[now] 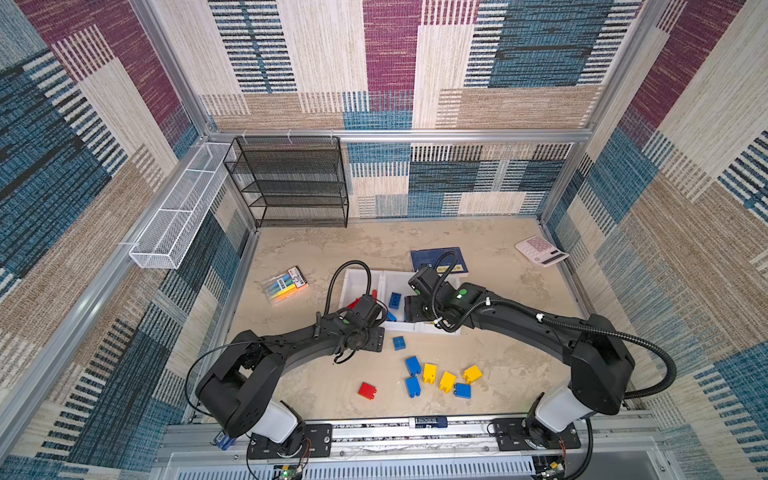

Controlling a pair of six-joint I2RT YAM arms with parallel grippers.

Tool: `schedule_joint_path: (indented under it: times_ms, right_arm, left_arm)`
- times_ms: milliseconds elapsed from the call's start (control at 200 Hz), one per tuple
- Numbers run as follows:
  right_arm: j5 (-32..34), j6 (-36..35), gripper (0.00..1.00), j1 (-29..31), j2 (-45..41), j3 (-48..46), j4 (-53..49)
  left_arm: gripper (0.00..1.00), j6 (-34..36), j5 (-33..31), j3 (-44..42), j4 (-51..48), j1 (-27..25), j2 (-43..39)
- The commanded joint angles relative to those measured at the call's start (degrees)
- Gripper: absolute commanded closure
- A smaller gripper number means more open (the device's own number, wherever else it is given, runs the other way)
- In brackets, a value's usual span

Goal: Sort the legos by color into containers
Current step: 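Reach the left gripper down and grasp the long red brick before the red bin, then lift the long red brick and drop it into the red bin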

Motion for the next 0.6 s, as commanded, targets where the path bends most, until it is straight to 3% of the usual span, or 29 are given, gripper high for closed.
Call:
schedule_joint_path:
  times_ms: [0, 250, 596]
  right_arm:
    - [0.15, 0.88, 0.23, 0.05, -0.63, -0.37, 1.12]
    - [-0.13, 1.49, 0.23, 0.0, -1.06, -1.32, 1.51]
    - [0.2, 2.05, 0.24, 0.07, -2.3, -2.4, 1.39]
  left_arm:
    - [0.3, 1.33, -0.05, -0.24, 0.64, -0.02, -0.18]
    - [0.39, 0.47, 3.22, -1.67, -0.81, -0.09, -3.04]
    - [0.39, 2.16, 7.04, 4.71, -5.01, 1.03, -10.0]
